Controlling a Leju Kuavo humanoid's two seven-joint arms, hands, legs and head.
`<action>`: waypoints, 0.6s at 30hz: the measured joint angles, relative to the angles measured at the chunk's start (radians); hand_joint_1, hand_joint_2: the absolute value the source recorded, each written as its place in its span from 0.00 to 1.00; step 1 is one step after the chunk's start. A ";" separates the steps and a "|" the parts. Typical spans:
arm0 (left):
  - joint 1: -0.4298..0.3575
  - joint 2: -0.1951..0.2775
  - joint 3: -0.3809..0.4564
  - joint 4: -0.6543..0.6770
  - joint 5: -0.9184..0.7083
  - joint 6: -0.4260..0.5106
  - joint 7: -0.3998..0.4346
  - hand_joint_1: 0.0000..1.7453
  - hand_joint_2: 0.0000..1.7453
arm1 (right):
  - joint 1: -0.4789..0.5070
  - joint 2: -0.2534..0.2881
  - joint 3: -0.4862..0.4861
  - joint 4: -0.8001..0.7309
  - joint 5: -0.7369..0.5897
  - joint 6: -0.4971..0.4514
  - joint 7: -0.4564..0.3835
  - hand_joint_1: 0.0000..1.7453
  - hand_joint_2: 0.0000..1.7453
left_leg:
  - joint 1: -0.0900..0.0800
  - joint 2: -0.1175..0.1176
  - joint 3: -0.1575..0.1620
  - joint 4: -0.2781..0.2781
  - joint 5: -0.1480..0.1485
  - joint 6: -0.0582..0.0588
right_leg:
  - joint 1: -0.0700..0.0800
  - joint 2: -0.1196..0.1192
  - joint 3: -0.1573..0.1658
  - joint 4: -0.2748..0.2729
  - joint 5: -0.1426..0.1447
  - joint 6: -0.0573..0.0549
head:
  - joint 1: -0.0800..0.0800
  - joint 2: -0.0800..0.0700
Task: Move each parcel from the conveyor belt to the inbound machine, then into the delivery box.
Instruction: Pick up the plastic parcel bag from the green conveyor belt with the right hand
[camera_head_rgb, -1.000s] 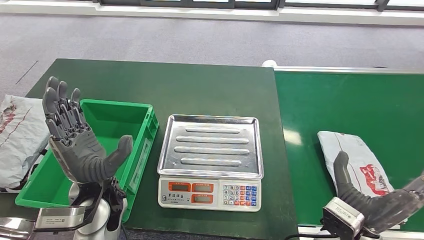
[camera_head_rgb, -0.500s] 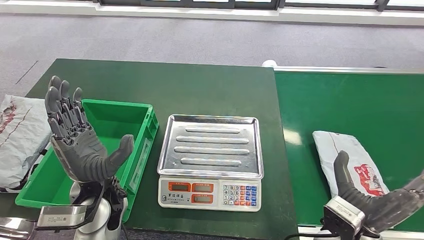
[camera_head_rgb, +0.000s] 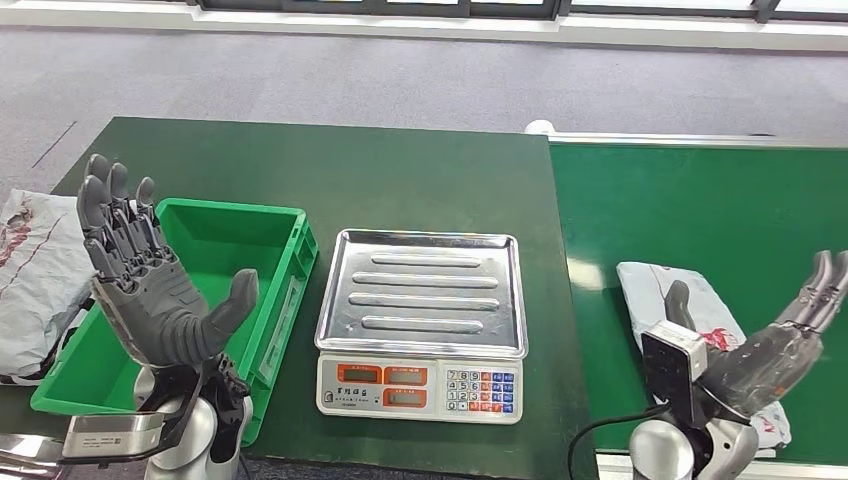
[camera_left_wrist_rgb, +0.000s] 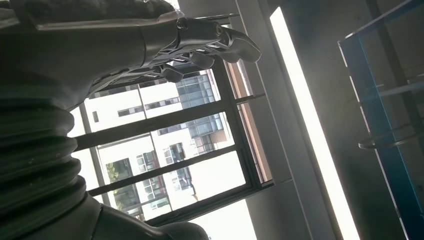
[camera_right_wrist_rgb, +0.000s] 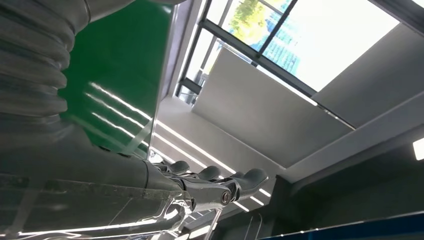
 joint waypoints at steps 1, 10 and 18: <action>0.002 0.001 0.000 -0.001 0.002 0.005 0.000 0.00 1.00 | -0.007 -0.004 -0.007 0.011 0.007 0.004 0.012 0.00 1.00 | 0.000 0.000 0.000 0.000 0.000 0.000 | 0.000 0.000 0.000 0.000 0.000 0.000 | 0.000 0.000; 0.052 0.072 -0.015 -0.011 0.090 0.126 0.000 0.00 1.00 | -0.085 -0.070 -0.137 0.225 -0.025 0.012 0.014 0.00 1.00 | 0.000 0.000 0.000 0.000 0.000 0.000 | 0.000 0.000 -0.001 0.000 0.000 0.000 | 0.000 0.000; 0.037 0.140 -0.084 0.006 0.124 0.174 0.000 0.00 1.00 | -0.095 -0.116 -0.227 0.355 -0.056 0.018 0.025 0.00 1.00 | 0.000 0.001 0.000 0.000 0.000 0.000 | 0.000 0.001 -0.001 0.000 0.000 0.000 | 0.000 0.000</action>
